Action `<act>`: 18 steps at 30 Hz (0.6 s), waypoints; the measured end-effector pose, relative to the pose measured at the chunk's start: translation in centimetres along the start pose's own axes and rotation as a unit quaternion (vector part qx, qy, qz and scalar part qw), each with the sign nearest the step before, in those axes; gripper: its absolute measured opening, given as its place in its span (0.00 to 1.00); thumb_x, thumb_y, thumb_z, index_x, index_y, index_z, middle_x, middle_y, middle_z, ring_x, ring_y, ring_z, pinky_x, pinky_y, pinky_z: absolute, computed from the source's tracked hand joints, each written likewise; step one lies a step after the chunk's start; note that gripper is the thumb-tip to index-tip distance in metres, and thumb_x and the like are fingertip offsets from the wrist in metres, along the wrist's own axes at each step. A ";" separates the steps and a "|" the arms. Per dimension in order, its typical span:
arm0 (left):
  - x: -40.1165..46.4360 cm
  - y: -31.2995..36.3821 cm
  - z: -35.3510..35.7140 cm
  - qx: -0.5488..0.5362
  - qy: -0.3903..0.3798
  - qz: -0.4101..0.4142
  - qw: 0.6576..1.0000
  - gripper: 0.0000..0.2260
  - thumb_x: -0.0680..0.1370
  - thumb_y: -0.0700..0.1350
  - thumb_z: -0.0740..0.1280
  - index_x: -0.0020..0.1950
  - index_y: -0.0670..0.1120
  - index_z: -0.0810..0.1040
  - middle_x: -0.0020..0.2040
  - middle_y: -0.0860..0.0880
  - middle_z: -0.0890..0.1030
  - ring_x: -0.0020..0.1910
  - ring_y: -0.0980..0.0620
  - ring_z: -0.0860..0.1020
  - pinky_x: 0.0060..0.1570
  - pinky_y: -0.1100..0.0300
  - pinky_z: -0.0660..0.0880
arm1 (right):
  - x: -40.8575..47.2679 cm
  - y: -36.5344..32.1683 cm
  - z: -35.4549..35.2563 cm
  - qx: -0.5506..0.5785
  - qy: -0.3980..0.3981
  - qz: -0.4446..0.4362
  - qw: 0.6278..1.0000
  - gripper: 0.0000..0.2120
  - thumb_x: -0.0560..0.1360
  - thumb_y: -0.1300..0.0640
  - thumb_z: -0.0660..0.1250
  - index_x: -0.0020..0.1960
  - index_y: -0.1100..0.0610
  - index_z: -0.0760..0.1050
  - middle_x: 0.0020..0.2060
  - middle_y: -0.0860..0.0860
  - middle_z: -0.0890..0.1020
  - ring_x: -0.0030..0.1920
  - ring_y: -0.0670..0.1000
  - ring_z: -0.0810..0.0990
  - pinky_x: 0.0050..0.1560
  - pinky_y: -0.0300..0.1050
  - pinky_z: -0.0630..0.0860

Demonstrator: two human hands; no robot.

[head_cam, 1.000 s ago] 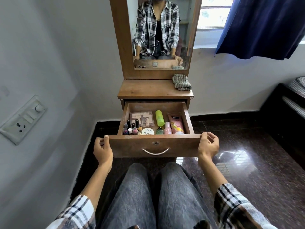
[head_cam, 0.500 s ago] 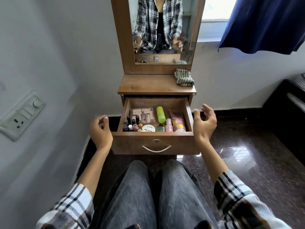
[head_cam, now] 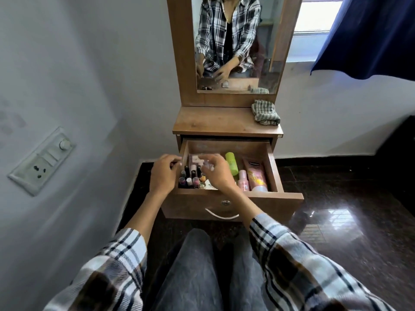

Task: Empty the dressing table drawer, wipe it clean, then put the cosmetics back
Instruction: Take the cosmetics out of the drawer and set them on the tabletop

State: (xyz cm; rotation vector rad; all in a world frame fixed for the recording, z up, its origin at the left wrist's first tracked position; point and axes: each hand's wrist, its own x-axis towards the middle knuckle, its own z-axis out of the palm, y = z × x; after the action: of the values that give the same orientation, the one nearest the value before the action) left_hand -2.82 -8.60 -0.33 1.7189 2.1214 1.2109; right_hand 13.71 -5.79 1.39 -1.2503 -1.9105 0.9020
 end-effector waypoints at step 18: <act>4.1 1.1 2.1 0.309 -0.203 0.026 0.929 0.08 0.76 0.52 0.66 0.52 0.53 0.80 0.51 0.48 0.82 0.56 0.45 0.76 0.60 0.47 0.63 | 4.6 2.1 1.3 -0.208 -0.149 -0.029 0.966 0.25 0.70 0.77 0.57 0.62 0.61 0.77 0.57 0.59 0.81 0.59 0.56 0.78 0.57 0.43 0.73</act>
State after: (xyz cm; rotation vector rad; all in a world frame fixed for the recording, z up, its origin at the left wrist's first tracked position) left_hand -2.12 -3.92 0.47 2.0304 2.3216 0.1293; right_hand 12.21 -1.11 -0.33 -1.3417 -2.4574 0.7081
